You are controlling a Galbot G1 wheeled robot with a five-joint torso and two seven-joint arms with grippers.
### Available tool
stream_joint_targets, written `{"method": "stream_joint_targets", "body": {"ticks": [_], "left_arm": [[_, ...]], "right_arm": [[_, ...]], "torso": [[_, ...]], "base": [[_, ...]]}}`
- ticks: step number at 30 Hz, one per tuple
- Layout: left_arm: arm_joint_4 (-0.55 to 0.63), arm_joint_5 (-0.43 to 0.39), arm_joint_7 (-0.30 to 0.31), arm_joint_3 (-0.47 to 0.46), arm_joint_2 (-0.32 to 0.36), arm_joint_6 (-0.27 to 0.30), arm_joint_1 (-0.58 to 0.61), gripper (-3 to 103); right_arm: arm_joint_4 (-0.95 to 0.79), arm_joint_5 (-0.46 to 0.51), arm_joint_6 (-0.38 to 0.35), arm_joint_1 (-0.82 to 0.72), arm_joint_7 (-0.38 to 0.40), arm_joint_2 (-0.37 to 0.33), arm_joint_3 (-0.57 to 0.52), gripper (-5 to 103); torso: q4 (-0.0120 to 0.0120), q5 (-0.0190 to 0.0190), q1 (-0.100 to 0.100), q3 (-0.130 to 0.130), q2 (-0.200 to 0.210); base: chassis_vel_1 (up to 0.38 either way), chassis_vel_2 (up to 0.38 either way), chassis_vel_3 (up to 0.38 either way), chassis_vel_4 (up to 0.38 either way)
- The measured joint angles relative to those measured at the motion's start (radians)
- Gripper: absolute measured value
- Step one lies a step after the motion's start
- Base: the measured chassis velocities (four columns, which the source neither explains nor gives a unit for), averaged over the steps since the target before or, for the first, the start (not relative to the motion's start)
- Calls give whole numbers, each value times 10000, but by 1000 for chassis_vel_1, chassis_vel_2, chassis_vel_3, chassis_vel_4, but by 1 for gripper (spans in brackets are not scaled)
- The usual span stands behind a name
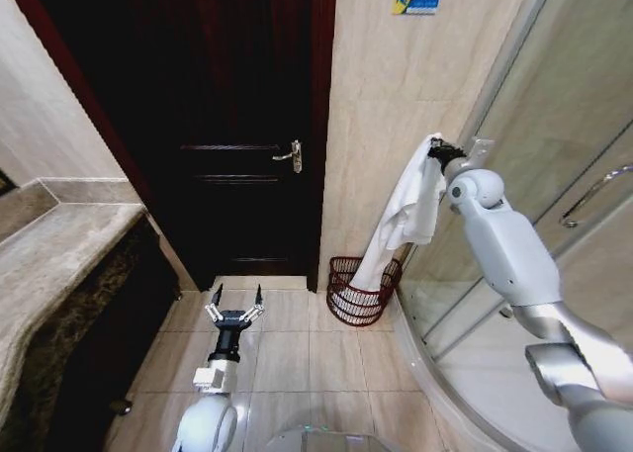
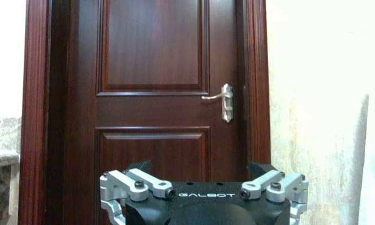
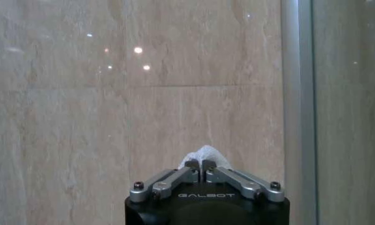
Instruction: Discard the used towel into the hamper.
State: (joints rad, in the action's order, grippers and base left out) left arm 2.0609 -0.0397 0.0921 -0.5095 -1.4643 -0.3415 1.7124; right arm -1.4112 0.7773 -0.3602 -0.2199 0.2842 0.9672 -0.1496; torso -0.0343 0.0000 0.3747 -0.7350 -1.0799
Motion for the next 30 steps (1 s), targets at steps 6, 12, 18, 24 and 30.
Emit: {"method": "stream_joint_targets", "body": {"ticks": [6,12,18,24,30], "left_arm": [[-95,10,3,19,-10,-3,-12,100],[-174,19,3,47,-1,-23,-41,100],[-208,23,1,75,-4,-22,-125,100],[-282,22,-8,70,6,-18,-166,100],[-353,8,-19,50,11,-33,-201,100]], "right_arm": [[-212,-81,0,-280,-20,-51,-174,2],[-331,-145,27,-475,-54,-100,-250,2],[-392,-169,28,-521,-72,-68,-249,2],[-420,-276,35,-584,-72,13,-214,2],[-510,-446,71,-757,-70,100,-212,2]], "torso": [[1,0,-149,182,331],[2,0,-287,355,640],[2,-1,-398,487,883],[1,0,-512,627,1138],[2,-1,-645,798,1443]], "base": [[0,0,0,0],[0,0,0,0],[0,0,0,0],[0,0,0,0],[0,0,0,0]]}}
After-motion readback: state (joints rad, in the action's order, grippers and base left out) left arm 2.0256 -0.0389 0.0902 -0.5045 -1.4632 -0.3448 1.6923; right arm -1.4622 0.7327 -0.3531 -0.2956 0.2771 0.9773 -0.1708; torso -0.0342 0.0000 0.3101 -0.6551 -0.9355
